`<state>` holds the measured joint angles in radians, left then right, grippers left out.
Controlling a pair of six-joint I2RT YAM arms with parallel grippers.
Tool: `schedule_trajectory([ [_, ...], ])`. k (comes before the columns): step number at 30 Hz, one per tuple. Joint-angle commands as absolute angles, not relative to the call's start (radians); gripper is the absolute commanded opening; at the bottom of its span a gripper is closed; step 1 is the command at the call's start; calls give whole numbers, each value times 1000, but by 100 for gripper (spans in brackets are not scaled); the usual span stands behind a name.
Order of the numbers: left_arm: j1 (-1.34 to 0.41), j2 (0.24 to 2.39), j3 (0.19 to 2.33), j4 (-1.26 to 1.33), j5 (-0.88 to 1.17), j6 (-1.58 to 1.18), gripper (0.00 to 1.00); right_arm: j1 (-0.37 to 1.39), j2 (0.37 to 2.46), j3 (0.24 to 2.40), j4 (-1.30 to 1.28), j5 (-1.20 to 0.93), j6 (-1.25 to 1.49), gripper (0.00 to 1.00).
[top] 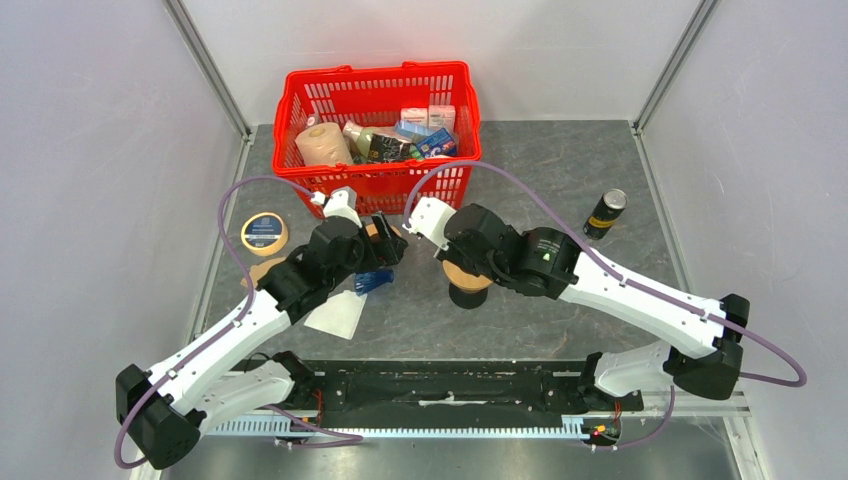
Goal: Place the coffee filter in the dripper
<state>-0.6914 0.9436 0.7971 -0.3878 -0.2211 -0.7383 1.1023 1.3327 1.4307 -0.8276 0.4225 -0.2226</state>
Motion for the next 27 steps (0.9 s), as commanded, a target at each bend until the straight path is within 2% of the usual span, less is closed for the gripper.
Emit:
schedule_trajectory([
  [1,-688,929,815,-397,-270,-712,96,1106,1345,1393,-771,387,-231,0],
  [27,-687,941,816,-397,-281,-716,96,1107,1332,1237,-617,375,-160,0],
])
